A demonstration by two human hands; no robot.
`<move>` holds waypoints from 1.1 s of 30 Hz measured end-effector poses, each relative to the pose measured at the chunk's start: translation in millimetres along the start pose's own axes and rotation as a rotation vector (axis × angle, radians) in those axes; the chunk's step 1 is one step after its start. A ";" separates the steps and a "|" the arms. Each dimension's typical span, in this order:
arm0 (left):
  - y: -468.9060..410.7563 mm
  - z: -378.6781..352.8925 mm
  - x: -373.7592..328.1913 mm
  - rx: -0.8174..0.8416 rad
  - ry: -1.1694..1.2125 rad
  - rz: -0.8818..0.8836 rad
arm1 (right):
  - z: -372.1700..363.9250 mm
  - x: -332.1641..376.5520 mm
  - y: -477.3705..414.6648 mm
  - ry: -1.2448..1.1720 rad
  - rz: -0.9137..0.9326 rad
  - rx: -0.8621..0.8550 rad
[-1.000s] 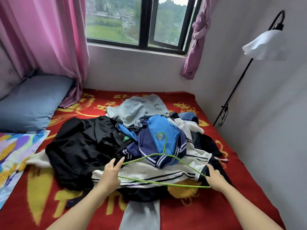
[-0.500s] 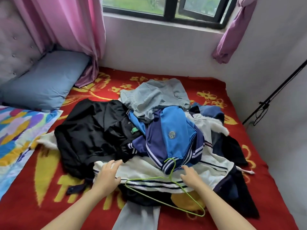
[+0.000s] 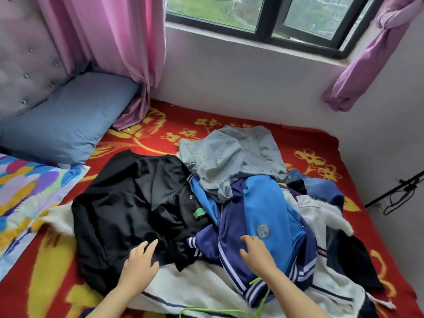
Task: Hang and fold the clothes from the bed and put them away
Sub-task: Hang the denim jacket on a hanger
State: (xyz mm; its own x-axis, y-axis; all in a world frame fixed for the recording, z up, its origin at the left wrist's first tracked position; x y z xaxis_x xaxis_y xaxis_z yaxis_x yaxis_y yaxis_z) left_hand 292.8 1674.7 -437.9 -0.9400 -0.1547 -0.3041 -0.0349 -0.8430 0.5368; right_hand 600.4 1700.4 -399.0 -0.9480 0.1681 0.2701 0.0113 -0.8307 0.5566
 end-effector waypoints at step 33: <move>-89.8 -45.7 35.3 0.086 0.265 -0.057 | -32.6 35.8 -167.9 -0.278 -0.114 -0.265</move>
State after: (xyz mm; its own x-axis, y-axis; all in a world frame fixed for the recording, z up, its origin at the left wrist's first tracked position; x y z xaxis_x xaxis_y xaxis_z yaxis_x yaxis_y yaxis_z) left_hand 278.3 1721.5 -532.8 -0.8148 -0.2468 -0.5246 -0.1246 -0.8092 0.5741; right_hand 554.3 1828.6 -508.4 -0.8158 0.3740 0.4411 -0.2058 -0.9006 0.3829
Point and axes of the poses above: each hand's wrist, its own y-axis away from the middle knuckle, its own z-axis out of the back of the hand, x = y × z, the point moved 3 cm from there along -y, towards the middle knuckle, and after that the axes turned 9 degrees about x, right-handed, at the moved point
